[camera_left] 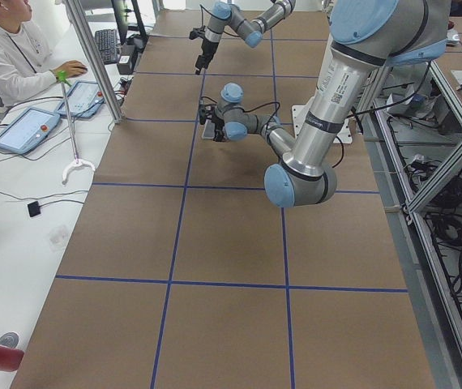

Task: Fold towel twice with both arms
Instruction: 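Raise the right gripper toward the far side while the left stays by the towel, then grasp the end of the folded grey strip nearest the left gripper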

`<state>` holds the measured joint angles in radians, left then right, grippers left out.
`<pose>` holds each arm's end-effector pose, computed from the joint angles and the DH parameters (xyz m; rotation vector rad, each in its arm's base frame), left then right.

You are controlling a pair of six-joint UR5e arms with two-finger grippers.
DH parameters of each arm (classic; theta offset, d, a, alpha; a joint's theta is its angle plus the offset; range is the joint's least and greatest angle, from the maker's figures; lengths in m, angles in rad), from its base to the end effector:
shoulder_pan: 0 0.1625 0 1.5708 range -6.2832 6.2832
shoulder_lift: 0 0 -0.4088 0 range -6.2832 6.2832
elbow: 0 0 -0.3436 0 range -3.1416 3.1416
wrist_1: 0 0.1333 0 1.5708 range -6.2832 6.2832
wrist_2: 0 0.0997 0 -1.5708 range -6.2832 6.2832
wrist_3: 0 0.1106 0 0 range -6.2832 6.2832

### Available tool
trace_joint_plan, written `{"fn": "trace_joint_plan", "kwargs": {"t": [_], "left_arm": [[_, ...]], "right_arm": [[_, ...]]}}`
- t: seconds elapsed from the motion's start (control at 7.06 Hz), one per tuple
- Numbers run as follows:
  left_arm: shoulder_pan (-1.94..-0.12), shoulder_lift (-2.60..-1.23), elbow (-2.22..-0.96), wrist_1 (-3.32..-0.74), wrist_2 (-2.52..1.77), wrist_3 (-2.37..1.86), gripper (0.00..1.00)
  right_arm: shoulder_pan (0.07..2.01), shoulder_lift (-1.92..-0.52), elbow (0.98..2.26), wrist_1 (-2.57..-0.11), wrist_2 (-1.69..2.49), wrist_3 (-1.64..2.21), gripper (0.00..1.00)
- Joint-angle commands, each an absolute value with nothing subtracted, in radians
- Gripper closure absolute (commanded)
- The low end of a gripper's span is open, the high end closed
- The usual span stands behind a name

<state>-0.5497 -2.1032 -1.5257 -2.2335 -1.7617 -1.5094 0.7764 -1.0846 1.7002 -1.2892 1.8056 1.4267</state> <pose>0.4964 -0.4358 0.3072 0.1841 1.1493 -0.3225 -0.3654 -0.5097 0.3147 0.2026 -0.9063 0.4815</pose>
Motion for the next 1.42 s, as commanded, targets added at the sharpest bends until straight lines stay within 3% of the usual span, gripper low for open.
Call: {"fn": "trace_joint_plan", "kwargs": {"t": [0.0,0.28,0.43,1.28], "left_arm": [[-0.531,-2.086,-1.526,-2.263,-1.772,-1.581,0.15],[-0.502,-2.086,-1.528,-2.264,-1.769,-1.621,0.42],[-0.496,-2.083,-1.528,-2.264,-1.769,-1.621,0.46],[-0.488,-2.052,-1.552,-2.264,-1.773,-1.614,0.46]], "right_arm": [[0.830,-1.109,1.700,-1.289,1.850,1.349,0.01],[0.833,-1.109,1.701,-1.289,1.850,1.350,0.01],[0.834,-1.109,1.703,-1.287,1.848,1.350,0.01],[0.833,-1.114,1.707,-1.278,1.848,1.351,0.01]]}}
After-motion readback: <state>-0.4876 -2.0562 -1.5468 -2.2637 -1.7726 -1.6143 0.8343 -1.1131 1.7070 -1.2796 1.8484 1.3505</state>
